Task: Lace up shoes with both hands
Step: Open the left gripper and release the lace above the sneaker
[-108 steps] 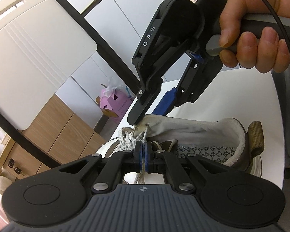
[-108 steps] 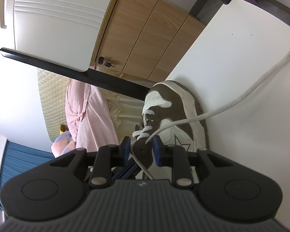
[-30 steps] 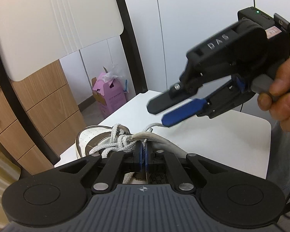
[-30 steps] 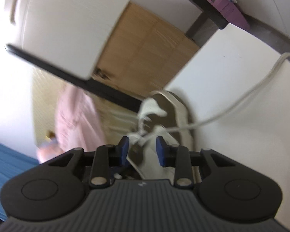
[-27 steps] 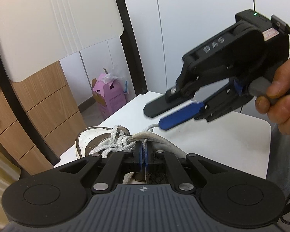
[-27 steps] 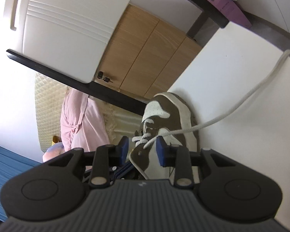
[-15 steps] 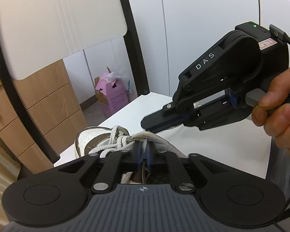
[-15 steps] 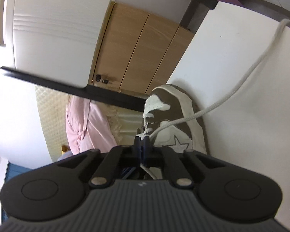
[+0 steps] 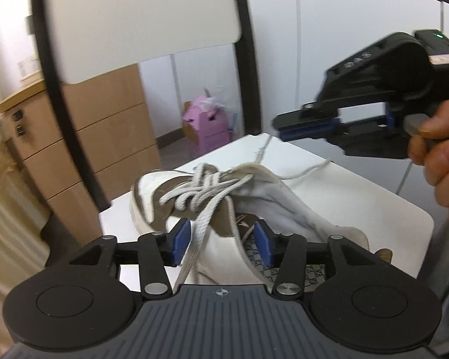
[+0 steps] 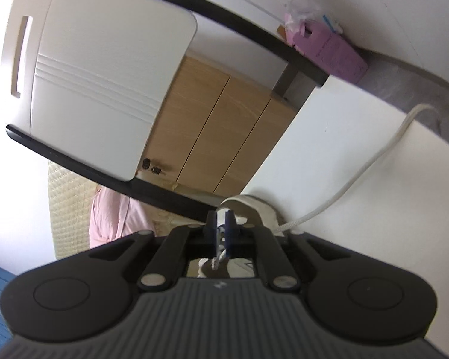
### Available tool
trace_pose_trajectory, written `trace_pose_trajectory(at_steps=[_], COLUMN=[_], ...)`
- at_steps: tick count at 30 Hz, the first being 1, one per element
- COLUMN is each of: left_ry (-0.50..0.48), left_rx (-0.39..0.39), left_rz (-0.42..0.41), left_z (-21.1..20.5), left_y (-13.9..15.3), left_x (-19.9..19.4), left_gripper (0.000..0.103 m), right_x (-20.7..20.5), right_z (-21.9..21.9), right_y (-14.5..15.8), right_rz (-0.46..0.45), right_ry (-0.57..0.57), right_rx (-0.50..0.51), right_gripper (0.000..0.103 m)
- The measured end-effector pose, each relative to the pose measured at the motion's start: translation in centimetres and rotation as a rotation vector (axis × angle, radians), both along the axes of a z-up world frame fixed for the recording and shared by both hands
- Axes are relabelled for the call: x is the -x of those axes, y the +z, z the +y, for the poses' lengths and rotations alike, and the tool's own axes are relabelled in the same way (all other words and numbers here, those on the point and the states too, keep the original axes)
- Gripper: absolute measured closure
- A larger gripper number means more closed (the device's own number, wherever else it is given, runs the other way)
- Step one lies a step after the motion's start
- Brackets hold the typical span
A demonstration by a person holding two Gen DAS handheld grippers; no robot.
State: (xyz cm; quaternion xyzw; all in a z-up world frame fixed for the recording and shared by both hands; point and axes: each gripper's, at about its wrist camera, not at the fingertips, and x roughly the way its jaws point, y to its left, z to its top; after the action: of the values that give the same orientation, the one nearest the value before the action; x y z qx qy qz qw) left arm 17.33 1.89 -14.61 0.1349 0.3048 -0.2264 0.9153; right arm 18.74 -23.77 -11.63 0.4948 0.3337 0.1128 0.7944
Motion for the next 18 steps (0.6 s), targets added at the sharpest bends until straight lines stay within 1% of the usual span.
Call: trace_pose_trajectory(at_steps=[1,3,5,8,9,10,12,13,14,18], left_ry=[0.021,0.068,0.112,0.179,0.199,0.217,0.251,0.268,0.284,0.335], left_rx=[0.002,0.008,0.018,0.055,0.063,0.065,0.062,0.063,0.065,0.064], left_rz=[-0.008,-0.029,-0.043,-0.025,-0.020,-0.015,-0.004,0.005,0.017,0.051], left_z=[0.1,0.0,0.1,0.1,0.1,0.0,-0.2,-0.3,-0.3,-0.5], left_y=[0.1,0.2,0.4,0.5,0.4,0.3,0.1,0.1,0.1,0.0], left_x=[0.2,0.5,0.7,0.4,0.4,0.3,0.3,0.4,0.4,0.8], left_gripper=[0.048,0.048,0.048,0.048,0.048,0.048,0.048,0.048,0.048,0.048], right_x=[0.1,0.1,0.2,-0.2,-0.3,-0.5,-0.6,-0.7,-0.7,-0.4], right_z=[0.0,0.4,0.9,1.7,2.0,2.3,2.8,3.1,3.4,4.1], right_y=[0.0,-0.1,-0.1,-0.5,-0.7,-0.9,-1.3,-1.5,-1.8,-2.6], right_rz=[0.002,0.004,0.006,0.019,0.025,0.031,0.042,0.048,0.056,0.086], right_ry=[0.004,0.022,0.040,0.048,0.049,0.050,0.052,0.054,0.058,0.035], right_rx=[-0.011,-0.019,-0.026,-0.028,-0.028,-0.028,-0.029,-0.034,-0.039,-0.071], right_gripper=[0.080,0.067,0.067,0.068,0.073,0.082,0.094,0.097,0.099,0.099])
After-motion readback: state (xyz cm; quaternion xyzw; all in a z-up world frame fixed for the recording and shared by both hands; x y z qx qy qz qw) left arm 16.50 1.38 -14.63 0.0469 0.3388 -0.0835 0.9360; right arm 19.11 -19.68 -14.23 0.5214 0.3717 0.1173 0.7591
